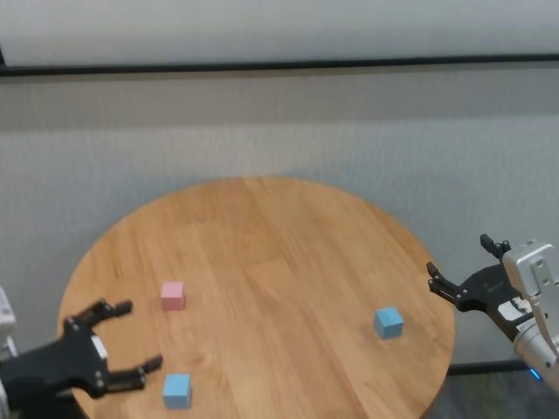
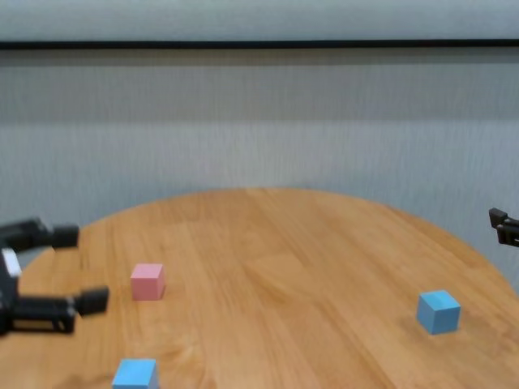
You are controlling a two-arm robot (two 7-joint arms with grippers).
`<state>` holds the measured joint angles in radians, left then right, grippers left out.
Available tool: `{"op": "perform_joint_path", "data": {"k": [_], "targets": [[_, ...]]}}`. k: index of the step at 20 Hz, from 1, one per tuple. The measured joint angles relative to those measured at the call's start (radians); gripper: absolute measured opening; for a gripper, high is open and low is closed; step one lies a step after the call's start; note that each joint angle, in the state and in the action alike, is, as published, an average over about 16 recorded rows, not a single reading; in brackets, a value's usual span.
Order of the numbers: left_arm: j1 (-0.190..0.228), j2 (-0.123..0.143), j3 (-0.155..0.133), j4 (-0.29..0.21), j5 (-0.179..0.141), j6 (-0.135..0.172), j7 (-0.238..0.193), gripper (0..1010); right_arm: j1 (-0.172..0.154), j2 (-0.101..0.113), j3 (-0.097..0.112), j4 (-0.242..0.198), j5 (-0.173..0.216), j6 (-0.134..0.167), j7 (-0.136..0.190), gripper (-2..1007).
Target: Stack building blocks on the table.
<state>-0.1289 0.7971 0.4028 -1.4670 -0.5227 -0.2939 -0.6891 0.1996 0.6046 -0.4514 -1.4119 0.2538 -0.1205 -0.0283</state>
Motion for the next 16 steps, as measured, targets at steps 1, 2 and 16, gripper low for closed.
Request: {"op": "perform_joint_path", "data": {"k": [1,2,16], "targets": [[-0.003,-0.004,0.007,0.006,0.002,-0.002,-0.015,1002,0.0,0.0,0.0,0.0,0.0,0.0,0.0,1005],[-0.007,-0.009,0.014,0.013,0.006,-0.003,-0.029,1002,0.0,0.0,0.0,0.0,0.0,0.0,0.0,1005],[-0.085,-0.098,0.076,0.159,0.048,0.014,-0.143,1002,0.0,0.0,0.0,0.0,0.0,0.0,0.0,1005]]}}
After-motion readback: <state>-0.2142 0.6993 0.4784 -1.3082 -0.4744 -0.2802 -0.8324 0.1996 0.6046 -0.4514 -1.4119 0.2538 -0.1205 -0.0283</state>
